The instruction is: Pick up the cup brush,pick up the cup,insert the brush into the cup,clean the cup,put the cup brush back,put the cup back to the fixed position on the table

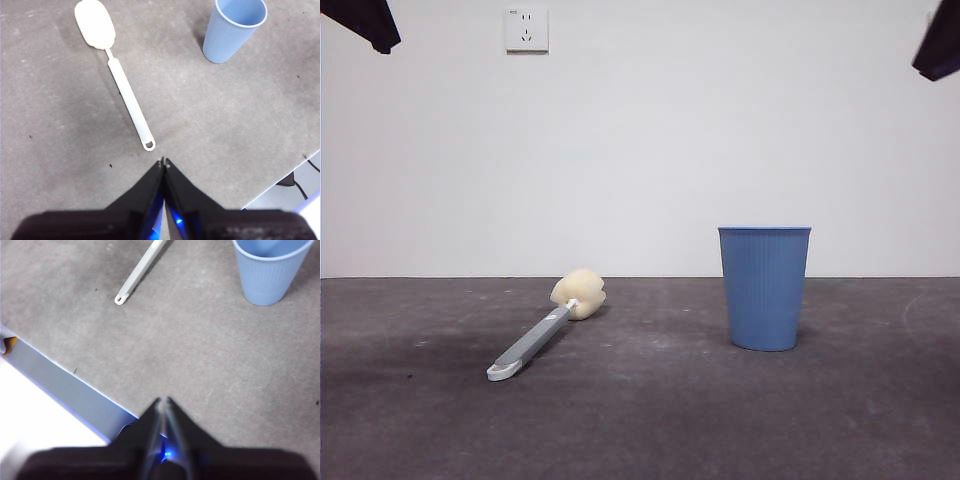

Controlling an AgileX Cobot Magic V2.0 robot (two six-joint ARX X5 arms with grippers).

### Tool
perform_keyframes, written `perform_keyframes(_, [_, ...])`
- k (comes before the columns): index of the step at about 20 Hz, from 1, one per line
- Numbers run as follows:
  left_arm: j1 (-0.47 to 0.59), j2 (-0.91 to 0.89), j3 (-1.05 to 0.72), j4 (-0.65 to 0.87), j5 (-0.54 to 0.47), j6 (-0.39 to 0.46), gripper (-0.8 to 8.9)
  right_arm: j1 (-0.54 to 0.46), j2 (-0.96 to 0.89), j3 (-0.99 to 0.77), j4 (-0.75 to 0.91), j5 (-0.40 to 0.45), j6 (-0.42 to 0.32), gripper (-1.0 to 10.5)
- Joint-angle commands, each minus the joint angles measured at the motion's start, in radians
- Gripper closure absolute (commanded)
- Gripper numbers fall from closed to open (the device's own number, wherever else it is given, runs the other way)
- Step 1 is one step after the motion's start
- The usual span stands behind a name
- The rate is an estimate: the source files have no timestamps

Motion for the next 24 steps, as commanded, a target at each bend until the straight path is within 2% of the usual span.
perform_keyframes(1, [0.0,0.001,-0.009,0.016,-0.004,0.012,8.17,0.001,-0.001,-0.005,0.003,0.003,0.021,9.5])
perform_keyframes(8, [0.0,0.001,-0.009,0.032,-0.004,0.013,8.17,0.001,-0.001,-0.005,0.003,0.003,0.021,9.5])
perform_keyframes(11, [0.034,-0.035,-0.01,0.07,-0.044,0.12,8.17,0.001,-0.001,-0.005,0.003,0.003,0.02,9.5])
perform_keyframes(13, [0.108,-0.087,-0.023,0.212,-0.044,0.219,8.17,0.001,-0.001,-0.005,0.003,0.003,0.021,9.5])
perform_keyframes(14, [0.165,-0.124,-0.043,0.309,-0.014,0.242,8.17,0.001,-0.001,-0.005,0.003,0.003,0.021,9.5])
perform_keyframes(17, [0.344,-0.258,-0.182,0.608,0.059,0.243,8.17,0.001,-0.001,-0.005,0.003,0.003,0.021,9.5])
perform_keyframes(19, [0.437,-0.365,-0.319,0.772,0.056,0.243,8.17,0.001,-0.001,-0.005,0.003,0.003,0.021,9.5])
perform_keyframes(21, [0.499,-0.473,-0.459,0.862,0.047,0.243,8.17,0.001,-0.001,-0.005,0.003,0.003,0.02,9.5])
perform_keyframes(24, [0.564,-0.628,-0.648,0.89,0.047,0.242,8.17,0.001,-0.001,-0.005,0.003,0.003,0.021,9.5])
